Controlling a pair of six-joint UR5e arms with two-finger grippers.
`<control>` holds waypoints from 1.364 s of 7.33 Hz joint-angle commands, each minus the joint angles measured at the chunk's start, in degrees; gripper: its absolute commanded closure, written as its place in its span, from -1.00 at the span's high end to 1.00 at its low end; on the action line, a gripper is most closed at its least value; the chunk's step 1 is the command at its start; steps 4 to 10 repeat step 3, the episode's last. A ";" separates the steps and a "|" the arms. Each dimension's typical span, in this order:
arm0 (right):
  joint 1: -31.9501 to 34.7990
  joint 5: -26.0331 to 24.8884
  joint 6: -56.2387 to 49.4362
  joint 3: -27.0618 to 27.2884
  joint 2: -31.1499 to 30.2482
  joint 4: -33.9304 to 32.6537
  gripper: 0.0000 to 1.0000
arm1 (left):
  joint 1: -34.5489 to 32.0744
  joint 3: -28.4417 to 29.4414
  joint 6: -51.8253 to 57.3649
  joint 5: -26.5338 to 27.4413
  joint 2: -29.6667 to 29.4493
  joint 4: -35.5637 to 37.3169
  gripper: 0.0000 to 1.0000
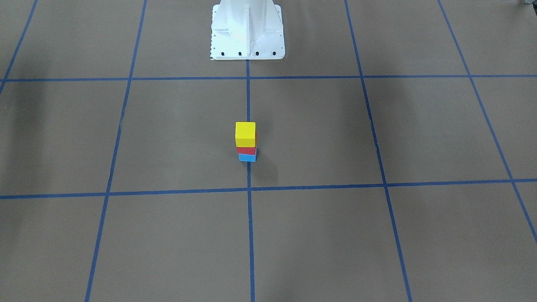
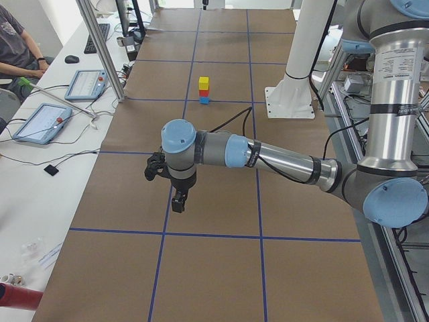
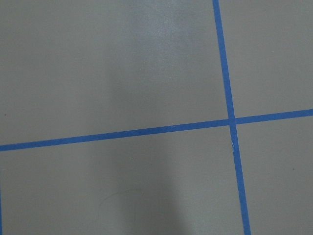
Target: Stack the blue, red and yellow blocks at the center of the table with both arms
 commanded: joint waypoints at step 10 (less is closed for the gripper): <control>-0.01 0.18 -0.02 -0.24 0.40 0.00 1.00 | 0.00 -0.24 0.09 -0.07 0.00 -0.01 0.99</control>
